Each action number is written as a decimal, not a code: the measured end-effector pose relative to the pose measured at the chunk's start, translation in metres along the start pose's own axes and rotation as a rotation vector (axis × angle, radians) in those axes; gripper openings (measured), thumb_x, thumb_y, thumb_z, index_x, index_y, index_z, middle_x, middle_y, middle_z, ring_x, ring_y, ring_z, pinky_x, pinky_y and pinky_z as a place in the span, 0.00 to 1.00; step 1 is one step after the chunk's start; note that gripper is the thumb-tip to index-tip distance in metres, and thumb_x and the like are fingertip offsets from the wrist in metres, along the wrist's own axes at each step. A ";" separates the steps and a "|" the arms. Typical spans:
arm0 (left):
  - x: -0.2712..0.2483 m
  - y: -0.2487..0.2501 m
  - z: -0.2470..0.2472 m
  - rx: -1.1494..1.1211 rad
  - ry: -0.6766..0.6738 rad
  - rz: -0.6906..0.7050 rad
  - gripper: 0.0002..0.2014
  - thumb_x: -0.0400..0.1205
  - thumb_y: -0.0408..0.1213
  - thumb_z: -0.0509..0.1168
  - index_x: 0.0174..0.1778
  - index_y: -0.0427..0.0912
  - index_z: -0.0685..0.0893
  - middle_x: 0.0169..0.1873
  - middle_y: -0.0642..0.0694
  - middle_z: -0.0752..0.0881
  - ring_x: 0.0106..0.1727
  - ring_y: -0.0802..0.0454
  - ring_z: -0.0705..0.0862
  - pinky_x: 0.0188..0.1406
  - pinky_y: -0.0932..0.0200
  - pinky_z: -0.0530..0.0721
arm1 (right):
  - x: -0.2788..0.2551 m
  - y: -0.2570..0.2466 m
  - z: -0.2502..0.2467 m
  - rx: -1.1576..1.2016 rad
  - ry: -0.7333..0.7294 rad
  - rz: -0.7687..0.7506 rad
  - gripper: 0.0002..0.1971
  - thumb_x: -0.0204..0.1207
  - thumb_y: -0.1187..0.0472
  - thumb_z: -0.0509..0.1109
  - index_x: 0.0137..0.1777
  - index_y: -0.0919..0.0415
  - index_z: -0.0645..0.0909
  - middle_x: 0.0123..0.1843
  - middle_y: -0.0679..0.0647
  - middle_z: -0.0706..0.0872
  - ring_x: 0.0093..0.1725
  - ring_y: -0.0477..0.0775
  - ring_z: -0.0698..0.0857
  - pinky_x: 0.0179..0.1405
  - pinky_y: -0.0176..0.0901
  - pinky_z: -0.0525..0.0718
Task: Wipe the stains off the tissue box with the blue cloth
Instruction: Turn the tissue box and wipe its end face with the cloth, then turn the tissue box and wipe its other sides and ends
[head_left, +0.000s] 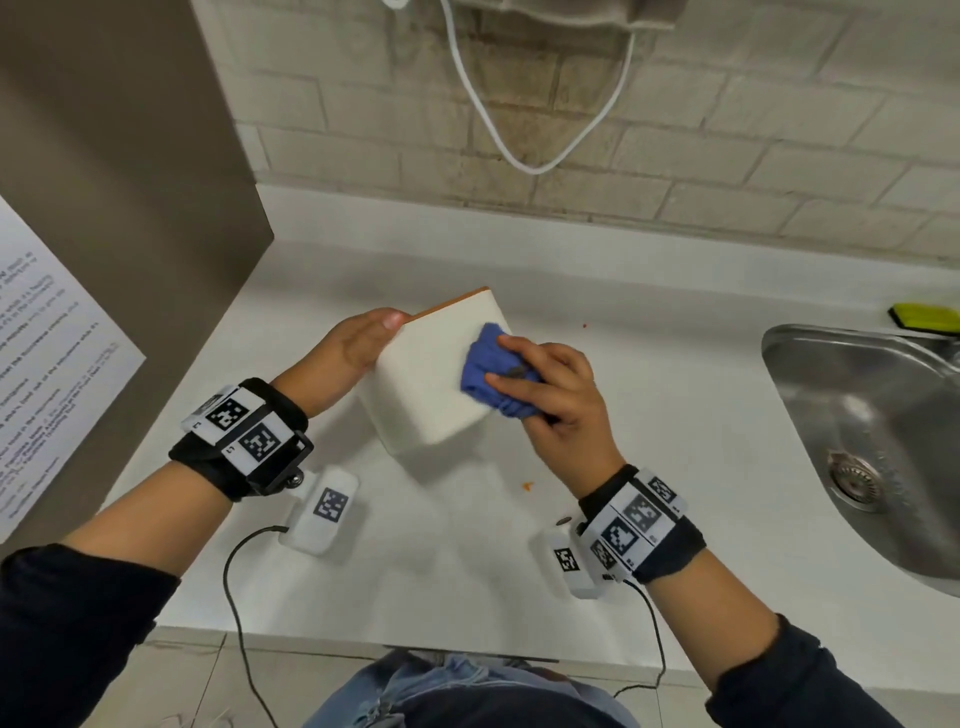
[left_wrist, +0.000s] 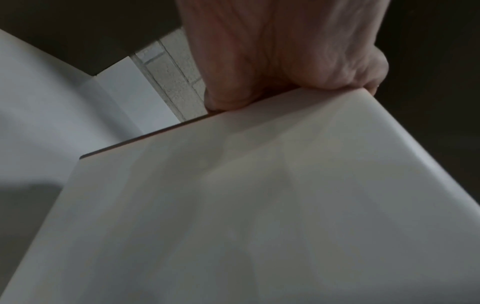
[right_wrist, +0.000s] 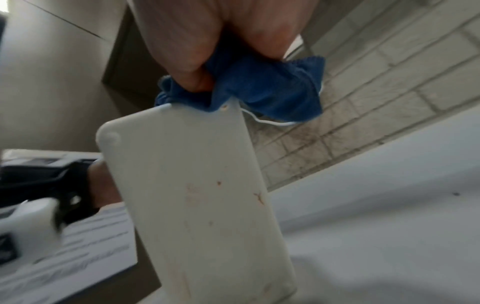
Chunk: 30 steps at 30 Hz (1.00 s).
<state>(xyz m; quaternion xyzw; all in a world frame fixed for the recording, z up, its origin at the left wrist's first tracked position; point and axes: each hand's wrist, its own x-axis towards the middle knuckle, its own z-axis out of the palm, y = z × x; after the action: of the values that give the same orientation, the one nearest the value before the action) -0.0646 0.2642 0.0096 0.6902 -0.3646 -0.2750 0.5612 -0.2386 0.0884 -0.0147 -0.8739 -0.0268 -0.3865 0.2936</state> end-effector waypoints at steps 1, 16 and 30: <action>-0.001 0.001 0.000 0.007 0.010 0.003 0.24 0.72 0.61 0.55 0.50 0.46 0.83 0.38 0.57 0.87 0.41 0.66 0.84 0.42 0.74 0.78 | 0.000 0.002 0.000 0.022 0.036 0.088 0.23 0.65 0.81 0.66 0.54 0.57 0.86 0.65 0.54 0.81 0.58 0.54 0.75 0.65 0.35 0.70; -0.046 -0.015 0.001 0.880 -0.484 0.222 0.33 0.61 0.68 0.71 0.59 0.60 0.72 0.59 0.63 0.74 0.63 0.62 0.68 0.69 0.69 0.54 | -0.008 0.024 -0.033 0.503 0.322 1.065 0.04 0.82 0.60 0.62 0.50 0.55 0.79 0.43 0.54 0.84 0.41 0.54 0.84 0.45 0.52 0.84; -0.090 -0.040 -0.010 0.945 0.005 -0.280 0.43 0.50 0.78 0.64 0.62 0.68 0.68 0.83 0.46 0.50 0.84 0.45 0.47 0.77 0.32 0.35 | -0.006 0.016 -0.011 0.910 0.212 1.219 0.11 0.73 0.71 0.59 0.54 0.68 0.76 0.46 0.63 0.84 0.46 0.63 0.84 0.54 0.60 0.83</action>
<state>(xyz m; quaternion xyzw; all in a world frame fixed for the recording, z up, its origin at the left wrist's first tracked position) -0.1016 0.3470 -0.0303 0.9123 -0.3519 -0.1506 0.1453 -0.2453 0.0702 -0.0210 -0.4857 0.3316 -0.1890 0.7864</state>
